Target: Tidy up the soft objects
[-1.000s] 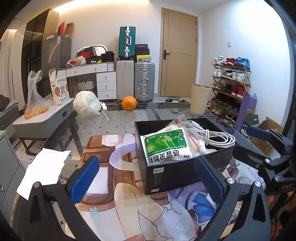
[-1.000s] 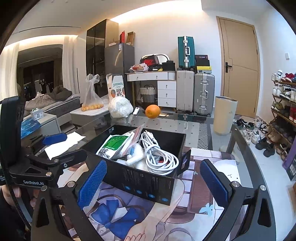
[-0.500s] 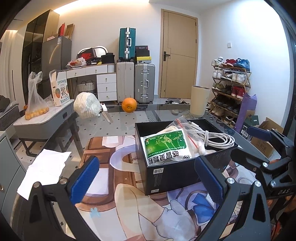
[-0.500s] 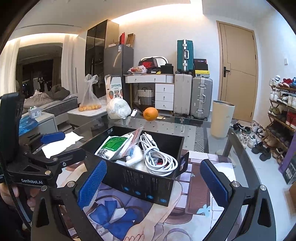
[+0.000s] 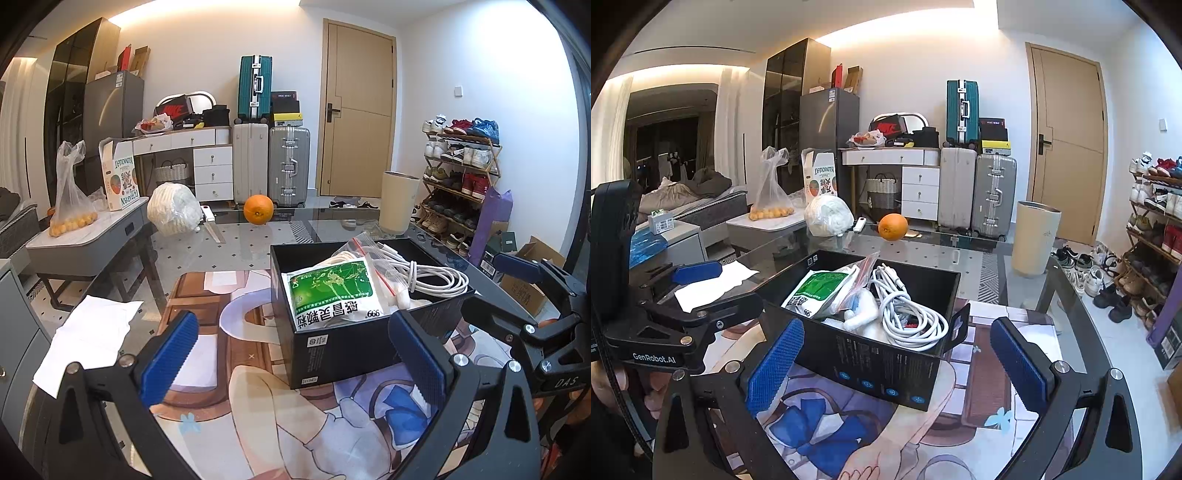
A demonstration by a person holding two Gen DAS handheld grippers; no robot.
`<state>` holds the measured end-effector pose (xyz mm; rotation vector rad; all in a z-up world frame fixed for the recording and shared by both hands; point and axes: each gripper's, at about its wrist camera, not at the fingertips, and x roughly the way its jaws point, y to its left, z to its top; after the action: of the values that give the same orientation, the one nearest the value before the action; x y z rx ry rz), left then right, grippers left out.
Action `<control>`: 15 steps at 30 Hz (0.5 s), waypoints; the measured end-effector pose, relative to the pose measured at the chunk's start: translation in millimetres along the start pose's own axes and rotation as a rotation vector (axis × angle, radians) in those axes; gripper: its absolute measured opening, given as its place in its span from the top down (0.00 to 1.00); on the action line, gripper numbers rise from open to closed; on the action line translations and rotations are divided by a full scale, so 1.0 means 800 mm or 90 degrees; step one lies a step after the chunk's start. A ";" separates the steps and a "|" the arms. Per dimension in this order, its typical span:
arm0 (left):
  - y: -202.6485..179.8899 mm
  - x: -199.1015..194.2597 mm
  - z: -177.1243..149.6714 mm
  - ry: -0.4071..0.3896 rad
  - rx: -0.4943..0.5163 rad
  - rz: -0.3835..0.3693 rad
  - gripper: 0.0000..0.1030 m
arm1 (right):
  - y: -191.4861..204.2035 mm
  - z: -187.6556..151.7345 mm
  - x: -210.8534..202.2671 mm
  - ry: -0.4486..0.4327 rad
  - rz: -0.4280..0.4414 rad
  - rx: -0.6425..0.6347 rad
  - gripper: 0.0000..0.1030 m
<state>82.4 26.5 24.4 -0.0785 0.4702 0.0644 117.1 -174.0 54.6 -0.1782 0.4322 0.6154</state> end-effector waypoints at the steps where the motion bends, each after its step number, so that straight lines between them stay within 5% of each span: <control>1: 0.000 0.000 0.000 0.000 0.000 0.000 0.00 | 0.000 0.000 0.000 0.001 0.001 0.001 0.00; 15: 0.002 0.000 0.000 -0.001 -0.003 0.000 0.00 | 0.000 0.000 0.000 0.000 0.001 0.001 0.00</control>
<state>82.1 27.9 24.5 -0.0824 0.4681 0.0654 117.0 -174.0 54.3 -0.1771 0.4329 0.6167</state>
